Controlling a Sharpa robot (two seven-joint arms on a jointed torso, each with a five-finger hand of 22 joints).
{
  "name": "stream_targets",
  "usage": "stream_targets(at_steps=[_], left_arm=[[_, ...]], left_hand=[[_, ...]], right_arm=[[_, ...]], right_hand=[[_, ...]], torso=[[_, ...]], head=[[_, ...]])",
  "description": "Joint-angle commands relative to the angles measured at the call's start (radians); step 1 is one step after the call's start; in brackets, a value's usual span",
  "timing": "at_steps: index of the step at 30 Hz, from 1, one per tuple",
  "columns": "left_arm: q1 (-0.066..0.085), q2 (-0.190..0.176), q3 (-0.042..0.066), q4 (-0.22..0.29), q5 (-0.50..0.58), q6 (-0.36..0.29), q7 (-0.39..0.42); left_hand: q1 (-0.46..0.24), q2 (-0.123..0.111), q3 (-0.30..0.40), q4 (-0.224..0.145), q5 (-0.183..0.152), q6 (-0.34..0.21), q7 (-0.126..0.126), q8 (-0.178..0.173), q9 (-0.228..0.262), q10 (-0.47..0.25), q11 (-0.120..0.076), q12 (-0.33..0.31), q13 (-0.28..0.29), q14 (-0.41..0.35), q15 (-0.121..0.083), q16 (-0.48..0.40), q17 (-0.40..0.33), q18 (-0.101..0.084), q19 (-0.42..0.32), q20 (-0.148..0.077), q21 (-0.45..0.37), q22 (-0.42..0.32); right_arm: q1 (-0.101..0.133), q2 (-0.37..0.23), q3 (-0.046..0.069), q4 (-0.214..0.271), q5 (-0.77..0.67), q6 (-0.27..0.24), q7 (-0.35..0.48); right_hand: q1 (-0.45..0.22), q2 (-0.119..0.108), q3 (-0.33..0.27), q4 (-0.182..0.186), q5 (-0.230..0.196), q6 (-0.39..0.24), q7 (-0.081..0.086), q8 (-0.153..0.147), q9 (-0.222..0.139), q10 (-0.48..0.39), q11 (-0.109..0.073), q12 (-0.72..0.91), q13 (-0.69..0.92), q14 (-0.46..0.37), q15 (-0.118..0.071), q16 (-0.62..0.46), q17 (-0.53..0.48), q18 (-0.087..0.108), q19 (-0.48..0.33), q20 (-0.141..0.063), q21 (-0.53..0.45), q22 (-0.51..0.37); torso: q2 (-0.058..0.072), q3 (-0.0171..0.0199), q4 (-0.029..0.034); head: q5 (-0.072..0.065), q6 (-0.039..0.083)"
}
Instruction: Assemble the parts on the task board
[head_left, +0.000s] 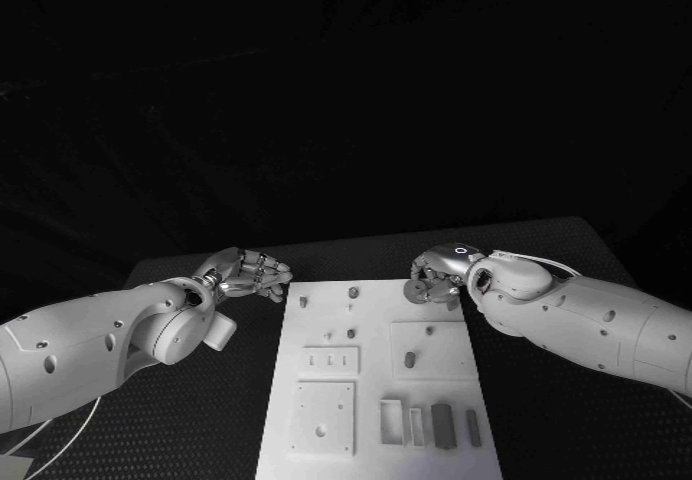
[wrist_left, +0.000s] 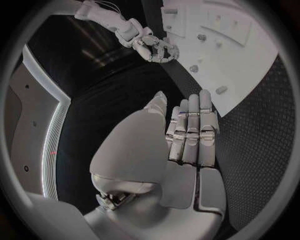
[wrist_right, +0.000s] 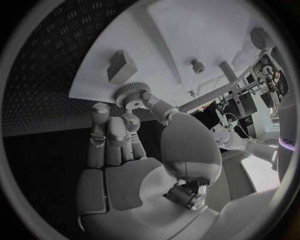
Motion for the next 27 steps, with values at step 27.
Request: stream_targets(at_steps=[27], left_arm=[[0.001, -0.004, 0.001, 0.008, 0.001, 0.003, 0.007]], left_hand=[[-0.004, 0.002, 0.008, -0.002, 0.002, 0.001, 0.004, -0.006, 0.001, 0.003, 0.004, -0.004, 0.002, 0.005, 0.001, -0.009, 0.003, 0.017, -0.008, -0.001, -0.004, 0.002]], right_arm=[[0.009, 0.019, -0.007, 0.205, -0.229, -0.114, -0.143]], right_hand=[[-0.011, -0.03, 0.017, 0.027, 0.006, 0.187, -0.028, -0.001, 0.019, -0.001, -0.026, -0.007, -0.029, 0.014, -0.009, -0.001, -0.012, 0.038, 0.026, -0.012, 0.002, 0.007]], torso=[[0.0, -0.0006, 0.0014]], head=[[0.01, 0.02]])
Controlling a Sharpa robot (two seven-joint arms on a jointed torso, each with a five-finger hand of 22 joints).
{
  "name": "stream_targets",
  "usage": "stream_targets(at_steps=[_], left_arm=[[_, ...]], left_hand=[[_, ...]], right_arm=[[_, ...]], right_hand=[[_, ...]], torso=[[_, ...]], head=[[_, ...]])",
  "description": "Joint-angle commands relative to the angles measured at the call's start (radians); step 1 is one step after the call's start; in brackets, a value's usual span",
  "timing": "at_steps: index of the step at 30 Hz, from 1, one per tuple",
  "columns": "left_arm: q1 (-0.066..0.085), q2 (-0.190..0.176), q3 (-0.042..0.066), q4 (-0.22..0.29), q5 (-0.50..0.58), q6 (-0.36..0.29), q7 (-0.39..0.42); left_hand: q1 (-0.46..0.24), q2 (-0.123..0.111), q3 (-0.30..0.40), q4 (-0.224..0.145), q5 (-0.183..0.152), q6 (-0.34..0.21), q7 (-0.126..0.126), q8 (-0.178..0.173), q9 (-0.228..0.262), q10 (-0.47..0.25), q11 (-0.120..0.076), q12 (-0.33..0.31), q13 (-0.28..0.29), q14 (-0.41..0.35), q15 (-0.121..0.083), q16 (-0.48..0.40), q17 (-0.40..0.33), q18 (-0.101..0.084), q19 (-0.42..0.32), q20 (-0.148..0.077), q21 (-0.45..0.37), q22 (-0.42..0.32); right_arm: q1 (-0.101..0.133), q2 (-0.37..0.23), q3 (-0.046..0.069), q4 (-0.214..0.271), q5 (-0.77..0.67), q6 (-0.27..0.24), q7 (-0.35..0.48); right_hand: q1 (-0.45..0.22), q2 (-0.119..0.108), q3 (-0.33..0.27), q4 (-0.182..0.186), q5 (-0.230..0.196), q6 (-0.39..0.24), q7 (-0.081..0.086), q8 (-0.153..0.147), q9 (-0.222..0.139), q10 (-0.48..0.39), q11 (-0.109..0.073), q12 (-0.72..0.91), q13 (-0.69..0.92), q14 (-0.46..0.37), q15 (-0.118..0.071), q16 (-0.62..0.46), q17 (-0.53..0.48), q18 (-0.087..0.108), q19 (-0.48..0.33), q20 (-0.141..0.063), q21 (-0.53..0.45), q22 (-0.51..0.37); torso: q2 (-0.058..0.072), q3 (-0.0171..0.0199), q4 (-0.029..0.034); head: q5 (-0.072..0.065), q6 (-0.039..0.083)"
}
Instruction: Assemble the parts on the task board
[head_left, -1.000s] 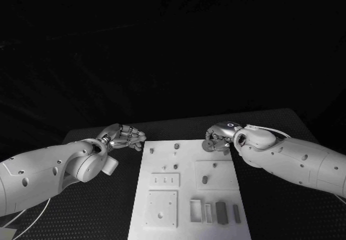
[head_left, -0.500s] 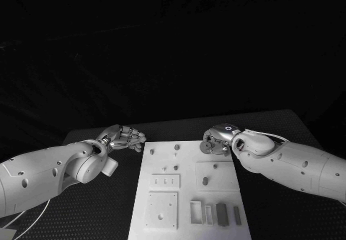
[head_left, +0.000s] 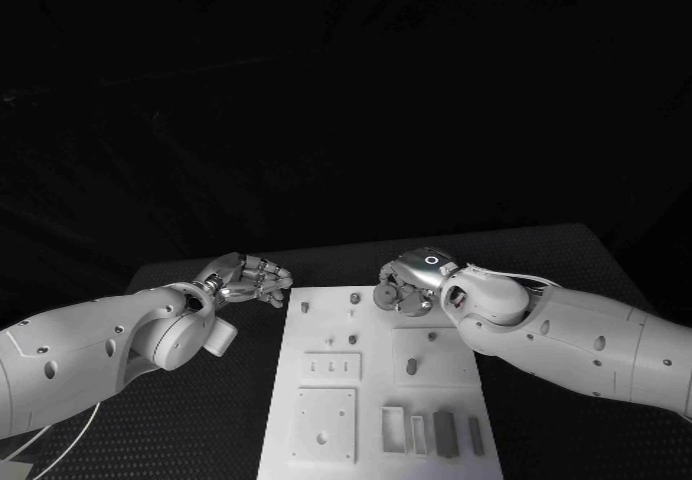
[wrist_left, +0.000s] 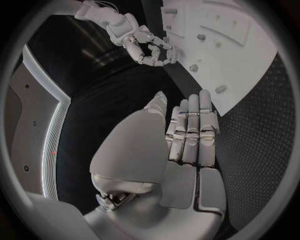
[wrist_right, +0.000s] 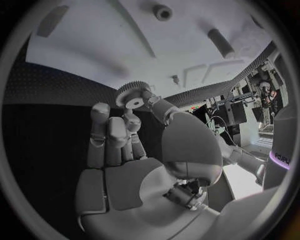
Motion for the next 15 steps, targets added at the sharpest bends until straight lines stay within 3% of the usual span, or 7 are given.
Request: stream_targets(at_steps=[1, 10, 15], left_arm=[[0.001, 0.001, 0.0, 0.004, 0.001, 0.003, 0.007], [0.001, 0.006, 0.001, 0.004, 0.001, 0.008, 0.007], [0.001, 0.008, 0.001, 0.003, 0.001, 0.006, 0.008]], left_hand=[[-0.004, 0.002, 0.005, 0.001, 0.002, 0.001, 0.004, -0.006, 0.001, 0.003, 0.004, -0.004, 0.002, 0.005, 0.001, -0.005, 0.002, 0.01, -0.008, -0.001, -0.004, 0.001], [-0.004, 0.001, 0.005, 0.001, 0.002, 0.001, 0.004, -0.007, 0.001, 0.003, 0.004, -0.004, 0.002, 0.005, 0.001, -0.005, 0.002, 0.01, -0.008, -0.001, -0.004, 0.001], [-0.004, 0.001, 0.005, 0.001, 0.002, 0.001, 0.004, -0.007, 0.001, 0.003, 0.004, -0.005, 0.002, 0.005, 0.001, -0.006, 0.003, 0.01, -0.009, -0.001, -0.004, 0.001]], right_arm=[[0.001, 0.013, 0.0, 0.014, -0.074, -0.029, -0.036], [0.001, 0.069, -0.011, 0.019, -0.121, -0.045, -0.056], [0.0, 0.111, -0.033, 0.001, -0.124, -0.043, -0.054]], right_hand=[[-0.003, -0.013, -0.001, 0.008, 0.002, 0.186, -0.023, -0.003, 0.02, -0.008, -0.017, -0.007, -0.002, 0.003, -0.002, -0.001, -0.001, 0.038, 0.006, -0.001, 0.002, 0.007], [0.005, -0.041, 0.007, 0.017, 0.002, 0.187, -0.023, -0.007, 0.021, -0.003, -0.017, -0.009, -0.009, 0.007, -0.002, -0.003, -0.004, 0.038, 0.01, -0.005, 0.001, 0.006], [0.006, -0.044, 0.008, 0.019, 0.002, 0.187, -0.022, -0.008, 0.021, -0.002, -0.016, -0.009, -0.01, 0.008, -0.002, -0.003, -0.003, 0.038, 0.011, -0.005, 0.001, 0.006]], torso=[[0.0, 0.0001, 0.0015], [0.001, -0.0018, 0.0025], [0.002, -0.0009, 0.0041]], head=[[0.005, 0.003], [0.013, 0.012], [0.015, 0.015]])
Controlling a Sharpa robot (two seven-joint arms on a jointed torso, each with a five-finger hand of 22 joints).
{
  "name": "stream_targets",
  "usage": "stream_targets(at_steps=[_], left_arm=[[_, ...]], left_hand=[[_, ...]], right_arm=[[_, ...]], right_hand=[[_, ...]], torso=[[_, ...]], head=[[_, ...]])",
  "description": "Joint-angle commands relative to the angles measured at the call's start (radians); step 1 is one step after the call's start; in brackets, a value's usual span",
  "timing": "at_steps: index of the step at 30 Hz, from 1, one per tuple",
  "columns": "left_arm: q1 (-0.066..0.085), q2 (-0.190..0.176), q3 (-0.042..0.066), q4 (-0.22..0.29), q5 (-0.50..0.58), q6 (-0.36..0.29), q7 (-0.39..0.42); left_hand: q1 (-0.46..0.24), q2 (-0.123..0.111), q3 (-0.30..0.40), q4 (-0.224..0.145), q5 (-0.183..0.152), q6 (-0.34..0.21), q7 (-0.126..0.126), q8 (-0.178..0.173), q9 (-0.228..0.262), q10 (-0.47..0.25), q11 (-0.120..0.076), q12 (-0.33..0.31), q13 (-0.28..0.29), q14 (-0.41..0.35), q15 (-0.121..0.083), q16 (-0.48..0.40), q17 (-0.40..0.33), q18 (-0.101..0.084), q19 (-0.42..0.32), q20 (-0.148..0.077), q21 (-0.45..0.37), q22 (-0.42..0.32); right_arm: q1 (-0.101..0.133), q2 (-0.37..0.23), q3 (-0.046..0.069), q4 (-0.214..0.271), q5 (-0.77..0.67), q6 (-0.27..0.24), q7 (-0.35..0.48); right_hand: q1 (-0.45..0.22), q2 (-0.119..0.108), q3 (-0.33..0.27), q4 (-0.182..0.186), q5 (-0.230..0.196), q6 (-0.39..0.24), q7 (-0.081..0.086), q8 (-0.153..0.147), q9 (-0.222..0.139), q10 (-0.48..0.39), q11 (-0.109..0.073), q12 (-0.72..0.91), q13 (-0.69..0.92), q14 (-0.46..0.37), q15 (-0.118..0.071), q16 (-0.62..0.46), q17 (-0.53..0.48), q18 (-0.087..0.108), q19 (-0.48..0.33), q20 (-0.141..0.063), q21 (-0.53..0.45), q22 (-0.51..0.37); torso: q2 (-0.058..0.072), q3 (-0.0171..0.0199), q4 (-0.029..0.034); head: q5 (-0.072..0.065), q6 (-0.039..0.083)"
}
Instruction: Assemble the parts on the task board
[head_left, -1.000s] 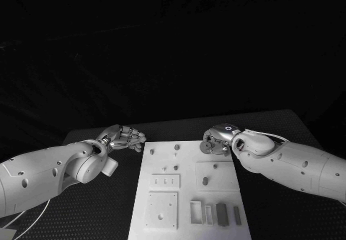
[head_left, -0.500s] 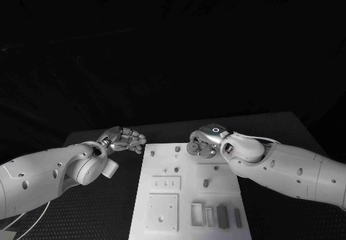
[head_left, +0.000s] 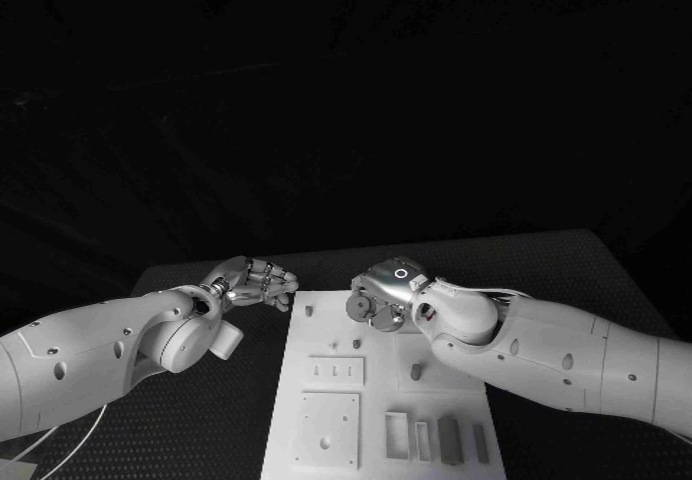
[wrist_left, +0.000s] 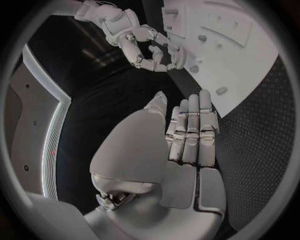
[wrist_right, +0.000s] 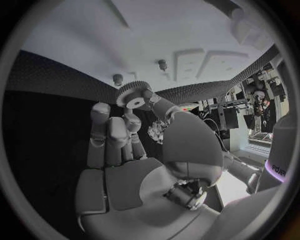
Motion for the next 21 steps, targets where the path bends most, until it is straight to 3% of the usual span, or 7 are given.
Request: stream_targets(at_steps=[1, 3, 10, 21], left_arm=[[0.0, 0.003, 0.001, 0.002, 0.001, 0.006, 0.008], [0.0, 0.005, 0.001, 0.001, 0.001, 0.006, 0.009], [0.0, 0.008, 0.001, -0.001, 0.001, 0.006, 0.009], [0.001, 0.009, 0.001, 0.0, 0.001, 0.006, 0.009]], left_hand=[[-0.004, 0.001, 0.005, 0.001, 0.002, 0.001, 0.004, -0.007, 0.001, 0.003, 0.004, -0.005, 0.001, 0.005, 0.001, -0.006, 0.002, 0.011, -0.009, -0.001, -0.005, 0.001], [-0.004, 0.001, 0.005, 0.001, 0.002, 0.001, 0.004, -0.007, 0.001, 0.003, 0.004, -0.005, 0.001, 0.005, 0.001, -0.006, 0.002, 0.011, -0.009, -0.001, -0.005, 0.001], [-0.004, 0.001, 0.005, 0.001, 0.002, 0.001, 0.004, -0.007, 0.001, 0.003, 0.004, -0.005, 0.001, 0.005, 0.001, -0.007, 0.002, 0.011, -0.009, -0.001, -0.005, 0.002], [-0.005, 0.002, 0.005, 0.001, 0.002, 0.0, 0.004, -0.007, 0.002, 0.003, 0.005, -0.006, 0.002, 0.005, 0.001, -0.008, 0.003, 0.011, -0.009, -0.001, -0.005, 0.002]], right_arm=[[-0.001, 0.022, -0.007, -0.013, -0.037, -0.015, -0.013], [-0.005, 0.035, -0.009, -0.022, -0.037, -0.013, -0.011], [-0.013, 0.063, -0.016, -0.052, -0.038, -0.019, -0.013], [-0.027, 0.092, -0.024, -0.101, -0.043, -0.02, -0.015]], right_hand=[[0.003, -0.01, 0.002, 0.003, 0.002, 0.184, -0.019, -0.004, -0.001, -0.006, -0.013, -0.005, -0.001, 0.006, -0.004, -0.003, -0.001, 0.038, 0.004, -0.002, 0.001, 0.006], [0.003, -0.011, 0.003, 0.005, 0.002, 0.183, -0.019, -0.005, -0.001, -0.006, -0.013, -0.005, -0.002, 0.006, -0.003, -0.003, -0.002, 0.038, 0.005, -0.002, 0.001, 0.006], [0.003, -0.011, 0.004, 0.007, 0.002, 0.181, -0.018, -0.007, -0.002, -0.005, -0.012, -0.006, -0.003, 0.007, -0.003, -0.003, -0.001, 0.038, 0.006, -0.002, 0.001, 0.006], [0.006, -0.013, 0.005, 0.007, 0.002, 0.18, -0.018, -0.008, -0.002, -0.005, -0.012, -0.006, -0.005, 0.007, -0.003, -0.004, -0.002, 0.038, 0.006, -0.003, 0.001, 0.006]], torso=[[0.001, 0.0003, 0.0018], [0.002, 0.0008, 0.0021], [0.002, -0.0028, 0.0054], [0.002, -0.0012, 0.0026]], head=[[0.002, 0.002], [0.001, 0.002], [0.004, 0.001], [0.01, 0.003]])
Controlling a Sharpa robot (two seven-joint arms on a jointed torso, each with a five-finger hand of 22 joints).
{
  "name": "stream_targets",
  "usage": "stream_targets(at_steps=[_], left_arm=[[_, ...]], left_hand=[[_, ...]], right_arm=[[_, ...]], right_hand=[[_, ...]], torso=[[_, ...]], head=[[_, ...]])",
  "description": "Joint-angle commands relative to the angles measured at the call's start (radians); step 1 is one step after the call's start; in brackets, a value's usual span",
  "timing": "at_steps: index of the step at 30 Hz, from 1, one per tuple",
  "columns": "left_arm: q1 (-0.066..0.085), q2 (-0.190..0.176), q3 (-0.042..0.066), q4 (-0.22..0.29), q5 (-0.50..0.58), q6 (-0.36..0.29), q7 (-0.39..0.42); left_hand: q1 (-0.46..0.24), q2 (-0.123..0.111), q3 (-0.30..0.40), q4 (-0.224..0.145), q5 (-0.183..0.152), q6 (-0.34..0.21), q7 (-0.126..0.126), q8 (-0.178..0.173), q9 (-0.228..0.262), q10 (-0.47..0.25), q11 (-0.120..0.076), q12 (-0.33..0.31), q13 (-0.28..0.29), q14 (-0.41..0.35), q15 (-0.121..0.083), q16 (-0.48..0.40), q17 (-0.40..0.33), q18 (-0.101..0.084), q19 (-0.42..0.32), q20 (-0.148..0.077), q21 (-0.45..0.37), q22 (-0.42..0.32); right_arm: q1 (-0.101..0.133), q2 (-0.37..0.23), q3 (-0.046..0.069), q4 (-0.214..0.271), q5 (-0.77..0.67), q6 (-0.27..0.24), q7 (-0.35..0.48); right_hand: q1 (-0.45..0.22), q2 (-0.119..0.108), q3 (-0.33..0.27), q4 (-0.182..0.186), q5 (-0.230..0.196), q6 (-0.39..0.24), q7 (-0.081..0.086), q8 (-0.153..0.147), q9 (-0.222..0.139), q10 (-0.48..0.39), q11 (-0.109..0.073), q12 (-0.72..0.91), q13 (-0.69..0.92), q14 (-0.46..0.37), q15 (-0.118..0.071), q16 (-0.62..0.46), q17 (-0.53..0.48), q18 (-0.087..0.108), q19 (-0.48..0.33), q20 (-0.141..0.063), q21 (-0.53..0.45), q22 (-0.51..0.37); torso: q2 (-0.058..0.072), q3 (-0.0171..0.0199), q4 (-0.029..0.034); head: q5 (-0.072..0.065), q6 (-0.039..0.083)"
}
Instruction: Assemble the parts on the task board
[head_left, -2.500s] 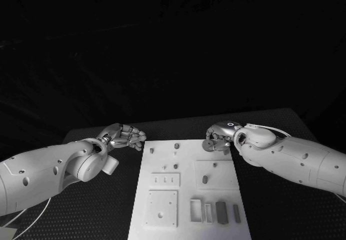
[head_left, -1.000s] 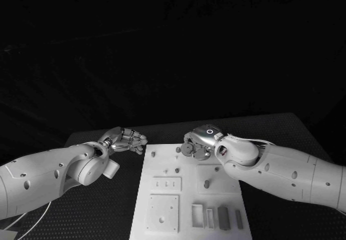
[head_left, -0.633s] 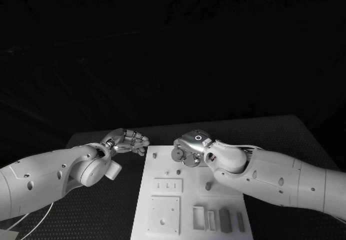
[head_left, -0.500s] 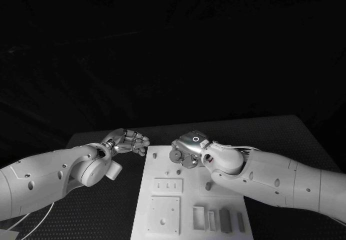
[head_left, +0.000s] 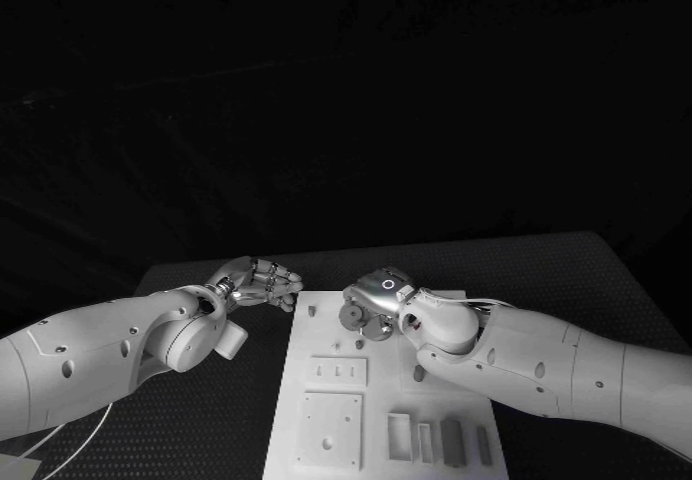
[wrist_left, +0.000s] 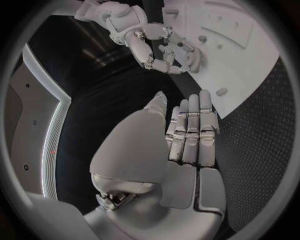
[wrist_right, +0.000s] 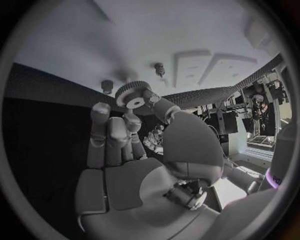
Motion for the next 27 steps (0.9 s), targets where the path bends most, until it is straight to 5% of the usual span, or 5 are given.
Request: stream_targets(at_steps=[1, 27], left_arm=[[0.001, 0.001, 0.001, 0.002, 0.001, 0.006, 0.009], [0.001, 0.008, 0.001, -0.002, 0.002, 0.01, 0.008]], left_hand=[[-0.005, 0.001, 0.005, 0.001, 0.002, 0.0, 0.004, -0.003, 0.002, 0.003, 0.005, -0.006, 0.002, 0.005, 0.001, -0.004, 0.001, 0.018, -0.009, -0.001, -0.005, 0.001], [-0.007, 0.002, 0.005, 0.001, 0.002, 0.0, 0.004, -0.004, 0.002, 0.003, 0.005, -0.007, 0.002, 0.006, 0.001, -0.006, 0.003, 0.018, -0.009, -0.001, -0.006, 0.002]], right_arm=[[-0.002, 0.005, -0.001, -0.009, -0.017, -0.012, -0.008], [-0.015, 0.037, -0.001, -0.072, 0.003, -0.001, 0.007]], right_hand=[[0.002, -0.009, 0.002, 0.005, 0.003, 0.178, -0.016, -0.003, -0.001, -0.009, -0.008, -0.006, -0.001, 0.002, -0.002, -0.004, -0.001, 0.038, 0.003, -0.003, 0.001, 0.005], [0.006, -0.007, 0.003, 0.004, 0.002, 0.174, -0.014, -0.007, -0.002, -0.009, -0.007, -0.007, -0.003, 0.002, -0.001, -0.005, -0.003, 0.038, 0.004, -0.004, 0.0, 0.006]], torso=[[0.0, 0.0015, -0.0012], [-0.001, 0.0047, -0.0033]], head=[[0.003, 0.001], [0.009, -0.006]])
